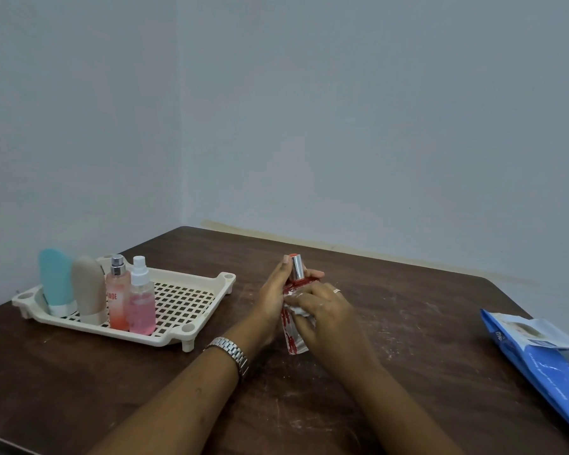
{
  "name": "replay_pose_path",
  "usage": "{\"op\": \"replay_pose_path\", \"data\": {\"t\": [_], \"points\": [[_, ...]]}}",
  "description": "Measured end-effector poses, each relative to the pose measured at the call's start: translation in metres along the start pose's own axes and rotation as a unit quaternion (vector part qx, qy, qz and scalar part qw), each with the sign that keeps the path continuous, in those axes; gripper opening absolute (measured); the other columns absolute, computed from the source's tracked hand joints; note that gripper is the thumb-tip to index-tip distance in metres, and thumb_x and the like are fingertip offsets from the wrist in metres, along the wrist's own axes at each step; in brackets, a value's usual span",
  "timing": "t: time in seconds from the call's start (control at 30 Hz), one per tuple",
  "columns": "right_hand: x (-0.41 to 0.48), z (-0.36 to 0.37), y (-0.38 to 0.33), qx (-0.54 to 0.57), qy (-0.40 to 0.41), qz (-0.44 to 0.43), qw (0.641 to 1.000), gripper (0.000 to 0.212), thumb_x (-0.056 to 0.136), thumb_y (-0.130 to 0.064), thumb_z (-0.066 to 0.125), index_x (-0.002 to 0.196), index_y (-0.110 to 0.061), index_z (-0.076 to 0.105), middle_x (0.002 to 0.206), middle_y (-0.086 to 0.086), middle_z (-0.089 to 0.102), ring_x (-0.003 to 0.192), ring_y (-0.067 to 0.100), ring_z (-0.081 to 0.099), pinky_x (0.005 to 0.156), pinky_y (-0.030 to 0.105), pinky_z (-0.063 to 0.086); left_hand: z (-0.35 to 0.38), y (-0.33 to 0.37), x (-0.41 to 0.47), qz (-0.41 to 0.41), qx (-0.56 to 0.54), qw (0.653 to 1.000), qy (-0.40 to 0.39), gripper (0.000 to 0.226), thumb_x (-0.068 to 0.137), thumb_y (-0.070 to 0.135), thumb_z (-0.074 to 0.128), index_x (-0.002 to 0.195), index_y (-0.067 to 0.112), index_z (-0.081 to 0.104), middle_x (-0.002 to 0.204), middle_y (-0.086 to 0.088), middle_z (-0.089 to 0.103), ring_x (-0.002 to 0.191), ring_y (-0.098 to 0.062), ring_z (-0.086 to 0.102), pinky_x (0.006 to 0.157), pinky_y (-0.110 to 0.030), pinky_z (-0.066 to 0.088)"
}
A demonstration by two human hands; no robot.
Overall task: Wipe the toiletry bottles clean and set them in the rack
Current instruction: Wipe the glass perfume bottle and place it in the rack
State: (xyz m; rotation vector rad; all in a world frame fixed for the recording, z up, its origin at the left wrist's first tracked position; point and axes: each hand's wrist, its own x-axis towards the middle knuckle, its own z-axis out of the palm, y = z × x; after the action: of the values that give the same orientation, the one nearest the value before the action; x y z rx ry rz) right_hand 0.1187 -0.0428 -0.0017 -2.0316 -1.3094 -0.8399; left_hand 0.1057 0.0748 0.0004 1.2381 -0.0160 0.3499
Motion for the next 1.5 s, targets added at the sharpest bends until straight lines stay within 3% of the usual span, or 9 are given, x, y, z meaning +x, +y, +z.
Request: {"op": "replay_pose_path", "data": {"t": [0.33, 0.5, 0.63, 0.83, 0.93, 1.13, 1.4, 1.5], "points": [[0.0, -0.002, -0.003, -0.022, -0.01, -0.008, 1.0, 0.023, 0.072, -0.009, 0.075, 0.094, -0.015, 0.072, 0.088, -0.001, 0.066, 0.078, 0.013, 0.06, 0.066, 0.022, 0.05, 0.0, 0.002, -0.001, -0.022, -0.04, 0.999, -0.022, 0.079, 0.094, 0.059, 0.025, 0.105, -0.01, 0.062, 0.083, -0.013, 0.066, 0.077, -0.021, 0.064, 0.07, -0.03, 0.053], [0.001, -0.002, -0.001, -0.011, -0.008, 0.0, 1.0, 0.02, 0.076, -0.013, 0.065, 0.095, -0.015, 0.071, 0.091, 0.0, 0.066, 0.08, 0.016, 0.061, 0.066, 0.026, 0.053, 0.001, 0.001, 0.002, -0.024, -0.034, 0.999, -0.014, 0.075, 0.098, 0.055, 0.023, 0.105, -0.009, 0.062, 0.085, -0.015, 0.066, 0.077, -0.021, 0.067, 0.067, -0.028, 0.055], [0.001, -0.002, 0.003, -0.005, -0.012, 0.015, 1.0, 0.02, 0.078, -0.012, 0.067, 0.097, -0.016, 0.071, 0.092, -0.002, 0.066, 0.081, 0.015, 0.06, 0.067, 0.027, 0.054, -0.001, -0.002, 0.003, -0.042, -0.054, 0.997, -0.018, 0.071, 0.094, 0.059, 0.03, 0.099, -0.002, 0.065, 0.088, -0.017, 0.066, 0.083, -0.026, 0.065, 0.077, -0.036, 0.052], [0.002, -0.003, 0.007, 0.016, 0.008, 0.041, 0.999, 0.016, 0.081, -0.01, 0.067, 0.095, -0.015, 0.072, 0.09, -0.002, 0.067, 0.081, 0.011, 0.06, 0.072, 0.018, 0.045, -0.002, -0.003, 0.006, -0.026, -0.03, 0.999, -0.009, 0.069, 0.09, 0.057, 0.035, 0.104, -0.005, 0.064, 0.096, -0.02, 0.066, 0.089, -0.028, 0.064, 0.078, -0.035, 0.053], [0.002, -0.004, 0.009, 0.028, 0.012, 0.052, 0.998, 0.016, 0.081, -0.009, 0.067, 0.095, -0.015, 0.072, 0.09, -0.002, 0.067, 0.08, 0.01, 0.061, 0.07, 0.019, 0.048, -0.003, -0.003, 0.006, -0.018, -0.016, 1.0, -0.007, 0.069, 0.093, 0.055, 0.034, 0.108, -0.007, 0.062, 0.094, -0.019, 0.066, 0.087, -0.027, 0.065, 0.076, -0.033, 0.054], [0.003, -0.004, 0.011, 0.035, 0.016, 0.068, 0.997, 0.015, 0.082, -0.01, 0.067, 0.094, -0.018, 0.073, 0.09, -0.005, 0.067, 0.08, 0.002, 0.057, 0.071, 0.002, 0.034, -0.005, -0.004, 0.007, -0.006, -0.011, 1.0, -0.005, 0.074, 0.087, 0.056, 0.039, 0.114, -0.01, 0.059, 0.097, -0.019, 0.065, 0.089, -0.027, 0.065, 0.077, -0.035, 0.053], [0.003, -0.003, 0.015, 0.052, 0.023, 0.081, 0.995, 0.014, 0.084, -0.011, 0.066, 0.095, -0.017, 0.072, 0.091, -0.007, 0.066, 0.079, -0.004, 0.053, 0.069, 0.002, 0.037, -0.007, -0.005, 0.01, 0.001, 0.004, 1.0, -0.004, 0.071, 0.084, 0.059, 0.041, 0.109, -0.004, 0.063, 0.098, -0.019, 0.067, 0.094, -0.031, 0.064, 0.087, -0.041, 0.05], [0.002, -0.002, 0.019, 0.09, 0.041, 0.122, 0.988, 0.011, 0.084, -0.012, 0.067, 0.092, -0.016, 0.072, 0.086, -0.008, 0.064, 0.075, -0.006, 0.054, 0.066, 0.002, 0.04, -0.006, -0.004, 0.009, 0.003, -0.007, 1.0, 0.004, 0.075, 0.082, 0.058, 0.043, 0.117, -0.007, 0.056, 0.104, -0.021, 0.065, 0.094, -0.032, 0.063, 0.086, -0.042, 0.05]]}}
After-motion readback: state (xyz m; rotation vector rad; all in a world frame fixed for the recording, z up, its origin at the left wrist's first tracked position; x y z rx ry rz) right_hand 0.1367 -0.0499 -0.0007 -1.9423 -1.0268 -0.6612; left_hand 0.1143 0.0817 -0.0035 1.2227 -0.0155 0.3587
